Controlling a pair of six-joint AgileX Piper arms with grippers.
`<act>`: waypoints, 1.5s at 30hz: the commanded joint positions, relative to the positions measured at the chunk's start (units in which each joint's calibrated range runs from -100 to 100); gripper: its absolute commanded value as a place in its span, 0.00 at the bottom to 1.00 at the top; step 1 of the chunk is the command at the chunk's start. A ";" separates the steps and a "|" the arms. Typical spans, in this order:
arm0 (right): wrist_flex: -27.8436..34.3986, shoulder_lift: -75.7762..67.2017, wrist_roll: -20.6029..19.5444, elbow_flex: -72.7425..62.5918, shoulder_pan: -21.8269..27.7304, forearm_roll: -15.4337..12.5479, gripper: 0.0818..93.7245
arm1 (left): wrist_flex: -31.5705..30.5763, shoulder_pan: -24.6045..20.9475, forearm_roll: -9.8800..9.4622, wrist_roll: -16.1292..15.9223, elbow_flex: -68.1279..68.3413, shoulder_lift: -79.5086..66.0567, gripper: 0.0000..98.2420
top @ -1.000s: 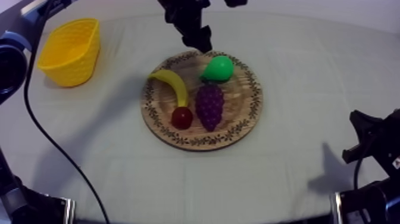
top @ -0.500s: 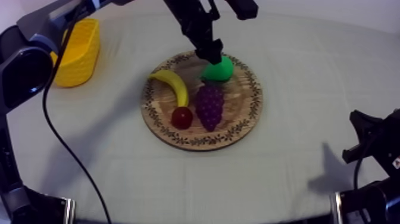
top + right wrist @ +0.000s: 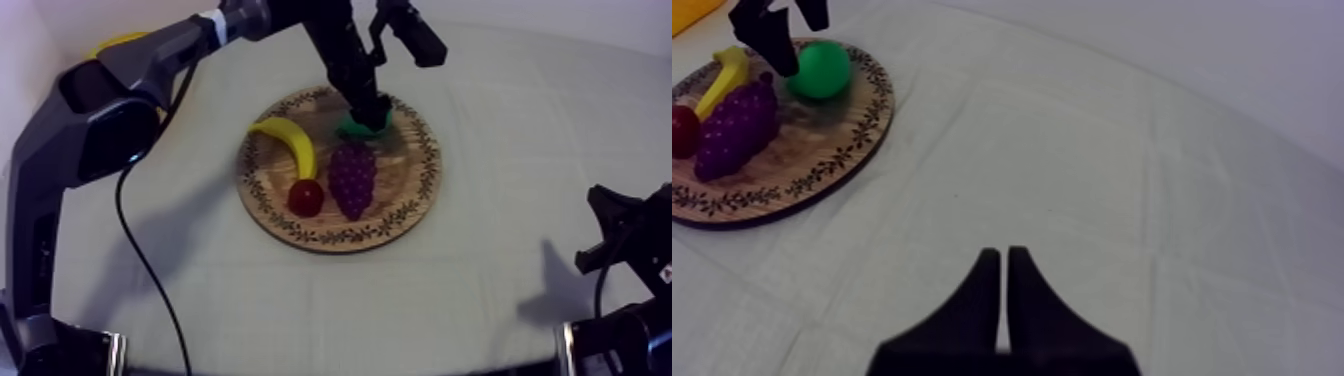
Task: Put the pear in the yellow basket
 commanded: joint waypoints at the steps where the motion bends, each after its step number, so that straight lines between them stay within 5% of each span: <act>1: 0.01 -0.04 -0.01 0.00 0.00 -0.01 0.00 | 0.36 0.01 -0.03 0.10 -1.18 1.48 0.89; 15: 0.01 -0.04 -0.01 0.00 0.00 -0.01 0.00 | 1.83 0.44 -0.71 1.48 -8.64 8.84 0.81; 29: 0.01 -0.04 -0.01 0.00 0.00 -0.01 0.00 | -0.11 0.17 -0.84 3.50 -8.48 9.73 0.49; 45: 0.01 -0.04 -0.01 0.00 0.00 -0.01 0.00 | -2.65 1.45 -1.36 4.35 5.30 -6.87 0.47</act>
